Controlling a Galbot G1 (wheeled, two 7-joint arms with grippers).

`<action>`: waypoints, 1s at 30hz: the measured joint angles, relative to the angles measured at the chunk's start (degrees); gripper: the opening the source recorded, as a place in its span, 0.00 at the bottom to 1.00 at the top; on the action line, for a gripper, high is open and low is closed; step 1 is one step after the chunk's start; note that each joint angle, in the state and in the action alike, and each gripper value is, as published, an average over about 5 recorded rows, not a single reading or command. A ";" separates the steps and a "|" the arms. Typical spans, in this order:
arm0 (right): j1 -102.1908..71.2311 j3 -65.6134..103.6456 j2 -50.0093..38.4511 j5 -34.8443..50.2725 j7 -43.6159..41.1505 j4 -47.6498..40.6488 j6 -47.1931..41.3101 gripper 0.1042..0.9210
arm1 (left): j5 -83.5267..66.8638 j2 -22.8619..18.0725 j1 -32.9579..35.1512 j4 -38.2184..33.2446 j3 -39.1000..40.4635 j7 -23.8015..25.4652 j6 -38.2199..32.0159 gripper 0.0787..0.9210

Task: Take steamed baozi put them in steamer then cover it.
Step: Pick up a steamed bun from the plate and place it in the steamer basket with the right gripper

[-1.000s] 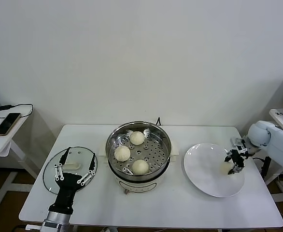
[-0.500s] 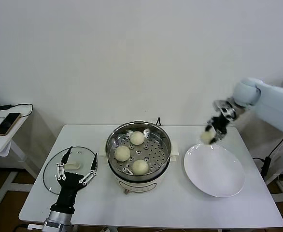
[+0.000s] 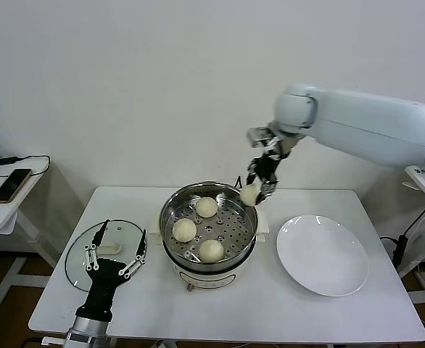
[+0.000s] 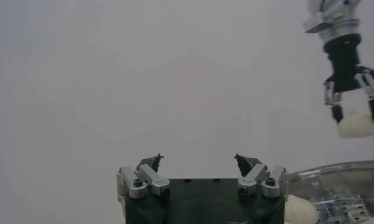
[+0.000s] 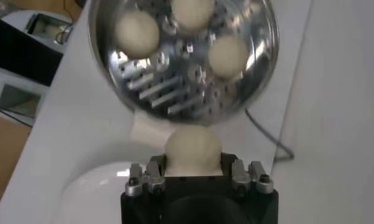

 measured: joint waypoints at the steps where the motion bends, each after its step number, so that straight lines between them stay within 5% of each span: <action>1: -0.22 -0.44 0.88 0.16 0.28 -0.13 -0.17 0.62 | 0.00 0.00 0.01 0.00 -0.06 -0.02 -0.02 0.88; 24: -6.38 -4.67 7.66 -1.86 3.15 -2.65 -1.44 0.63 | -0.13 0.10 -0.28 0.03 -0.82 -0.27 -0.23 0.88; 30: -6.85 -4.71 7.82 -2.25 3.99 -2.74 -1.45 0.70 | -0.20 -0.01 -0.18 -0.15 -0.89 -0.29 -0.23 0.88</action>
